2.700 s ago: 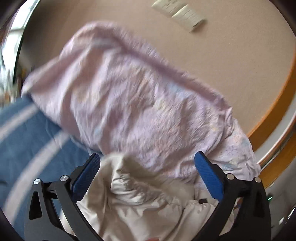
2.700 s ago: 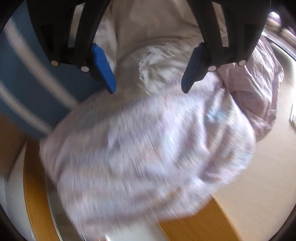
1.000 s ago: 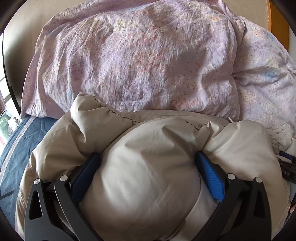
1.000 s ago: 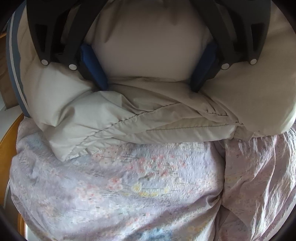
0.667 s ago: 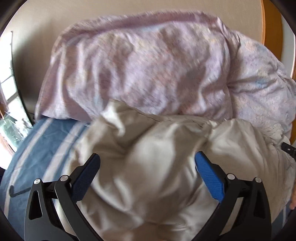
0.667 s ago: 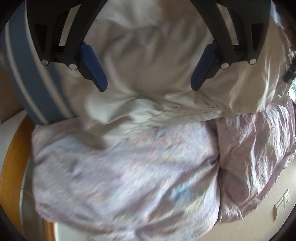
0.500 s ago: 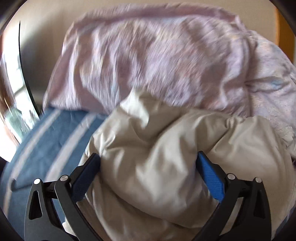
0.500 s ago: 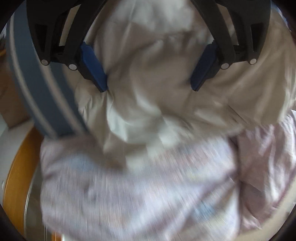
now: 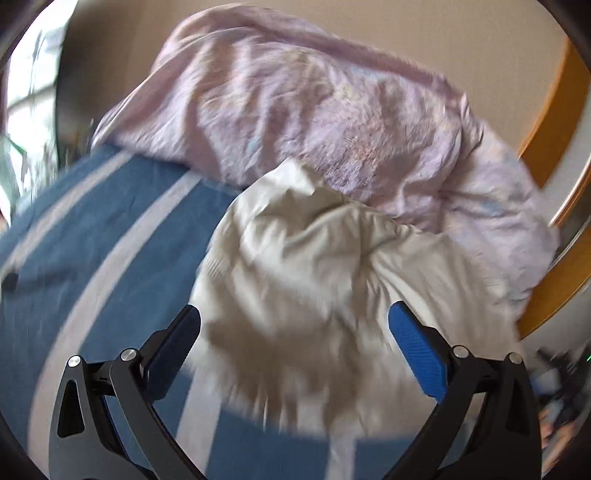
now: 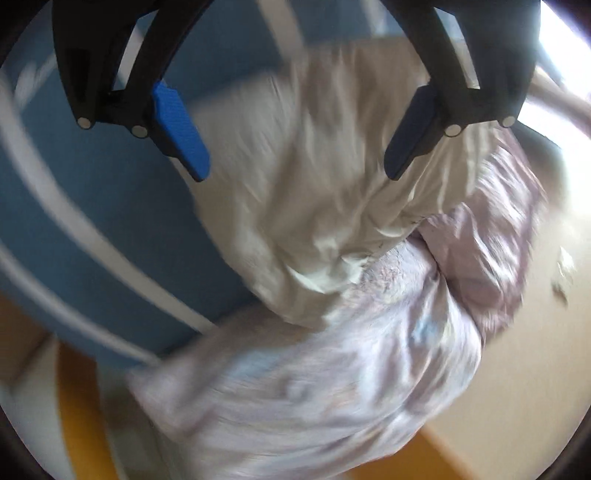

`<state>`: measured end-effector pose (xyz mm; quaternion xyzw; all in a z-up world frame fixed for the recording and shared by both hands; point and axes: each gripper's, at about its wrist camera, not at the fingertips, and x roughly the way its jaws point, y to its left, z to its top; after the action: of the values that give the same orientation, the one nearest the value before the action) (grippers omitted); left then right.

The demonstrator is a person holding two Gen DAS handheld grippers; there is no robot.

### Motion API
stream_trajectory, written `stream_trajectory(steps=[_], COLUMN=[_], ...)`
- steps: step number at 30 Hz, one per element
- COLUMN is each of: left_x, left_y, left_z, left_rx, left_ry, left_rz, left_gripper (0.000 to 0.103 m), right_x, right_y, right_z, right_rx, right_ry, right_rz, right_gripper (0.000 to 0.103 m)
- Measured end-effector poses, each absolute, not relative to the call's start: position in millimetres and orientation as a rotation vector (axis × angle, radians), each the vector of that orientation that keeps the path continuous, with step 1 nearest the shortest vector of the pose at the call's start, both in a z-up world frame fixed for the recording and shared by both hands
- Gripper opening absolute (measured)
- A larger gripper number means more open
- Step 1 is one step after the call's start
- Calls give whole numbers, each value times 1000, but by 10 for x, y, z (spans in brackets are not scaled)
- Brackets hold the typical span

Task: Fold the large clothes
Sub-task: 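Grasp the folded jacket bundle with the left gripper while the right gripper grasps it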

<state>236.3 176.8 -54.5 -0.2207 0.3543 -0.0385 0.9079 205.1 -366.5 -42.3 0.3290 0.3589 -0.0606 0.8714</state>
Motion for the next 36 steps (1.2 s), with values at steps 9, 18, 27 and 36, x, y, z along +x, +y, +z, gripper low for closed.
stream_trajectory(steps=[9, 18, 27, 36], left_x=[1986, 2171, 2421, 2285], left_y=[1962, 1896, 2013, 2003], left_z=[-947, -1237, -1468, -1223], left_rx=[-786, -992, -1183, -1150], left_ry=[842, 833, 777, 705], left_rz=[-63, -25, -46, -142], left_gripper=[102, 100, 65, 23], right_x=[1830, 2058, 2178, 2008], right_y=[-3711, -3672, -3670, -3585], right_z=[-1081, -1264, -1383, -1090], right_rx=[1089, 1196, 1210, 1099], right_ry=[855, 829, 785, 708], right_rz=[-35, -19, -7, 35], right_gripper=[96, 90, 62, 26])
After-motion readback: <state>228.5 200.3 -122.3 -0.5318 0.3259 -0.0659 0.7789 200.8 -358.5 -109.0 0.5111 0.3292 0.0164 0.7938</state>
